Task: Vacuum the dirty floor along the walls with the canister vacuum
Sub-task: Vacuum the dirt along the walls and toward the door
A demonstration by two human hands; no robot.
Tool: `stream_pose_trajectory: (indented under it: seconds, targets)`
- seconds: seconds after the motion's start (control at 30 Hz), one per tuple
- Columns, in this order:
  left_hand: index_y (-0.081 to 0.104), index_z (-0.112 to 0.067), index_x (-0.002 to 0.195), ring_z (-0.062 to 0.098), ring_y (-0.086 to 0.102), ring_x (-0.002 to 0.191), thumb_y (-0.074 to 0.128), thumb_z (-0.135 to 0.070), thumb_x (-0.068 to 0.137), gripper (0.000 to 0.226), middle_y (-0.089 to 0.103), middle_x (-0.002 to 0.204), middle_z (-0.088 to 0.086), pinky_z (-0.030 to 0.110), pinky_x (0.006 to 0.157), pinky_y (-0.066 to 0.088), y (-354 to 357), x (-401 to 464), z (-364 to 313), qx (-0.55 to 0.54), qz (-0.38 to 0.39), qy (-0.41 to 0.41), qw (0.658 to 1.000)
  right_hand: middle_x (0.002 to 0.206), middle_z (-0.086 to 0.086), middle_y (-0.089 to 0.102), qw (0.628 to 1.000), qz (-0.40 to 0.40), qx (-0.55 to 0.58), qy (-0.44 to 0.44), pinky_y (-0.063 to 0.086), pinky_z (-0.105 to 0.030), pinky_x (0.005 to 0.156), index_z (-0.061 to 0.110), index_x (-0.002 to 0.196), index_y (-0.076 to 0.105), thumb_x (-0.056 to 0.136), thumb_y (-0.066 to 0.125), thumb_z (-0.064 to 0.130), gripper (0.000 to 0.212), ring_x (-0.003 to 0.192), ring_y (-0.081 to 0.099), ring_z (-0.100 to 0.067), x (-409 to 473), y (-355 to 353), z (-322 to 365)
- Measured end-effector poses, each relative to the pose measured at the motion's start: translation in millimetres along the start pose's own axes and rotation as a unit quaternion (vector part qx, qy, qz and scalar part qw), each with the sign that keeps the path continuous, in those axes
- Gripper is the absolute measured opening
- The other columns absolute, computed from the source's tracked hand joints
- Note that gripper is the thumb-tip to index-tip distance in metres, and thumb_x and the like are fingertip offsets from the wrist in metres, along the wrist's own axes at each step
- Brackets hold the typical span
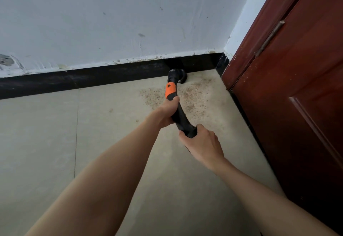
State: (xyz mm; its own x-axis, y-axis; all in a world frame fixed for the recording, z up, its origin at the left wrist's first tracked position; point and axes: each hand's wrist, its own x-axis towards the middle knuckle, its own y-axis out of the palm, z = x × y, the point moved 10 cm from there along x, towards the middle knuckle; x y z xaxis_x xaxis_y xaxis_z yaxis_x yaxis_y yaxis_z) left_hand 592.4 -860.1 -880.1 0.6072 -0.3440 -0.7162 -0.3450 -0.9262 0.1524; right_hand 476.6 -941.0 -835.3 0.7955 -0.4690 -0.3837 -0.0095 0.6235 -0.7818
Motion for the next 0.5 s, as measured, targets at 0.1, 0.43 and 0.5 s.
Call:
stream_pose_trajectory:
  seconds: [0.1,0.43,0.5]
  targets:
    - [0.033,-0.007,0.118,0.035,0.054,0.108,0.04,-0.026,0.1,0.026,0.051,0.112,0.016,0.048,0.098,0.045,-31,-10,8,-0.017,-0.025,-0.017,0.999,0.08,0.001,0.057,0.999,0.019,-0.025,-0.023,0.044,-0.031,0.058,0.017,0.094,0.05,0.086,0.053,0.058,0.042,0.076,0.06,-0.022,-11,15,19]
    - [0.025,-0.005,0.142,0.037,0.051,0.12,0.038,-0.042,0.1,0.058,0.047,0.135,0.022,0.046,0.098,0.044,-126,-46,33,-0.061,-0.119,-0.05,0.99,0.086,-0.001,0.055,0.984,0.104,-0.091,-0.112,0.038,-0.032,0.06,0.018,0.094,0.045,0.087,0.054,0.057,0.04,0.081,0.055,-0.024,-38,62,82]
    - [0.026,-0.005,0.14,0.037,0.052,0.12,0.039,-0.041,0.1,0.056,0.047,0.134,0.022,0.048,0.101,0.043,-140,-53,37,-0.06,-0.13,-0.051,0.988,0.087,-0.001,0.055,0.982,0.12,-0.09,-0.118,0.039,-0.032,0.062,0.018,0.095,0.045,0.087,0.054,0.057,0.041,0.082,0.056,-0.024,-46,71,88]
